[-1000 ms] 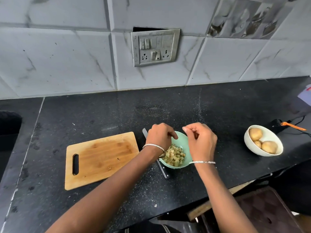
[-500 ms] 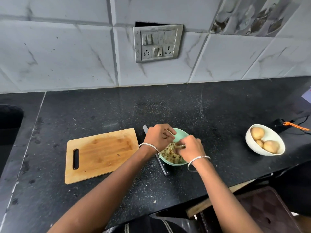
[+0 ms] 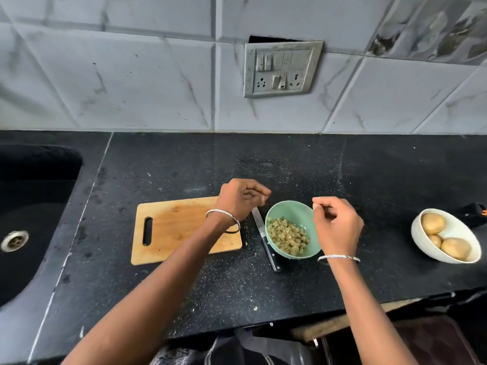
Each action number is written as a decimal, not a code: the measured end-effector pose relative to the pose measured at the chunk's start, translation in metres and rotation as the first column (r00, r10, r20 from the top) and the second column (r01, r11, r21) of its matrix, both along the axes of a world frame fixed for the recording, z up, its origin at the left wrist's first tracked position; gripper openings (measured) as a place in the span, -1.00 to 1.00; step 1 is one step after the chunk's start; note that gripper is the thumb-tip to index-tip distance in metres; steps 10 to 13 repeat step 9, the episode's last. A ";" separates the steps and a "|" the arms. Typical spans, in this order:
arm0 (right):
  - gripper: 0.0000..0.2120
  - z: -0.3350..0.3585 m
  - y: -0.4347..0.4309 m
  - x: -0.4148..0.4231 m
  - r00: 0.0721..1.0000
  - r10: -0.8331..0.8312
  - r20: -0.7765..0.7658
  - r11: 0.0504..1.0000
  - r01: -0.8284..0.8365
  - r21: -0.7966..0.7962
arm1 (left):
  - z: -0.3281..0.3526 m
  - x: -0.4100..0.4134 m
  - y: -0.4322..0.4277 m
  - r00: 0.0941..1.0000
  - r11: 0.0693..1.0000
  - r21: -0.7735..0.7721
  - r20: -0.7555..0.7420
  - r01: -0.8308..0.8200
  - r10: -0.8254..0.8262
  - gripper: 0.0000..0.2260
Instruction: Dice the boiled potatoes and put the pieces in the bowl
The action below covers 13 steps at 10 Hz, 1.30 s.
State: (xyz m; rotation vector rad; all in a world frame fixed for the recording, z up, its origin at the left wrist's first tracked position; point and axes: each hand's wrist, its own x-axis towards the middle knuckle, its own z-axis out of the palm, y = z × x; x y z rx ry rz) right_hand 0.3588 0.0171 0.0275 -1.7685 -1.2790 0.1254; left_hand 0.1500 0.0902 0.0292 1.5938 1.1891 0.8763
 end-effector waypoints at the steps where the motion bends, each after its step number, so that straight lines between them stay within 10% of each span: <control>1: -0.80 0.004 -0.013 -0.015 0.996 0.090 -0.020 0.995 -0.089 0.055 | 0.003 -0.019 -0.008 0.989 0.988 -0.113 0.091 -0.106 0.116 -0.81; 3: -0.94 -0.027 -0.061 -0.054 0.882 0.438 0.177 0.867 -0.361 -0.344 | -0.005 -0.053 -0.025 0.945 0.937 -0.151 0.041 -0.316 0.325 -0.90; 5: -0.70 -0.069 -0.076 -0.074 0.788 0.443 0.427 0.785 -0.111 -0.609 | -0.007 -0.073 -0.043 0.927 0.915 -0.151 -0.036 -0.373 0.372 -0.90; 13: -0.83 -0.045 -0.067 -0.121 0.876 0.263 0.404 0.836 0.002 -0.549 | -0.010 -0.134 -0.029 0.933 0.949 -0.054 -0.208 -0.311 0.294 -0.87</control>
